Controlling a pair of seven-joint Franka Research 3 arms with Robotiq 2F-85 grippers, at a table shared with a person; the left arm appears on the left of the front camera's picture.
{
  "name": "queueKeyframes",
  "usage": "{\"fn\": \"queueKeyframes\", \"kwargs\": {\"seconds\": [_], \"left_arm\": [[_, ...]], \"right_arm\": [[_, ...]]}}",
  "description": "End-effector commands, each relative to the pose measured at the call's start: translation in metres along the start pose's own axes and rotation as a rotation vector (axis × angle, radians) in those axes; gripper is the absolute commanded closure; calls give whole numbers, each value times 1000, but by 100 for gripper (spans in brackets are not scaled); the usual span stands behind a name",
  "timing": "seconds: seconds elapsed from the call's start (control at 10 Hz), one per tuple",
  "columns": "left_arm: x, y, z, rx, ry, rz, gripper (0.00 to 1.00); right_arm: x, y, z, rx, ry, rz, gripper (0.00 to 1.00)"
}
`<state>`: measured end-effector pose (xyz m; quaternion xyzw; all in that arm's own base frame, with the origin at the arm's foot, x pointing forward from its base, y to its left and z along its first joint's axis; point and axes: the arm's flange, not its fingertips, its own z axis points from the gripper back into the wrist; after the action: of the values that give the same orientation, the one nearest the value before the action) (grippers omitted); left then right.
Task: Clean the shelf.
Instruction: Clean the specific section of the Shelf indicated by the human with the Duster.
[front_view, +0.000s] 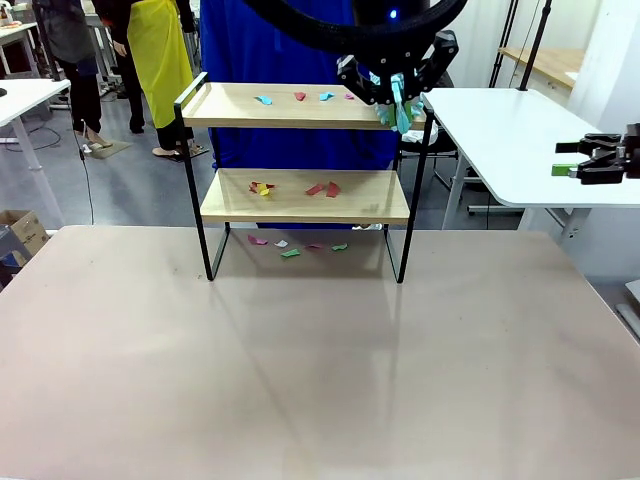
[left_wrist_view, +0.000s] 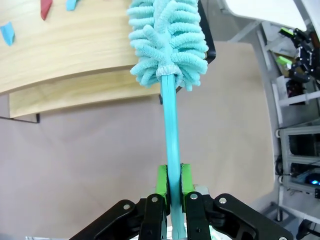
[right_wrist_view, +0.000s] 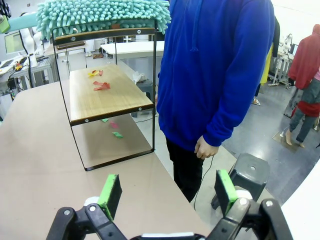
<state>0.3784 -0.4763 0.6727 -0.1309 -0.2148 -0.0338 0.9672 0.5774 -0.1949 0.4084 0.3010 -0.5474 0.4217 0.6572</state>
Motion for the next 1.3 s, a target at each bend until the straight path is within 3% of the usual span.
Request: {"fn": "queueKeyframes", "kwargs": {"seconds": [0.0,0.6,1.2], "left_arm": [[0,3,8,16,18,39,87],[13,66,37,146,125,87,87],[-5,173,72,459,178,61,87]], "right_arm": [[3,1,-1,1,-2,3,0],[3,1,-1,1,-2,3,0],[3,1,-1,1,-2,3,0]]}}
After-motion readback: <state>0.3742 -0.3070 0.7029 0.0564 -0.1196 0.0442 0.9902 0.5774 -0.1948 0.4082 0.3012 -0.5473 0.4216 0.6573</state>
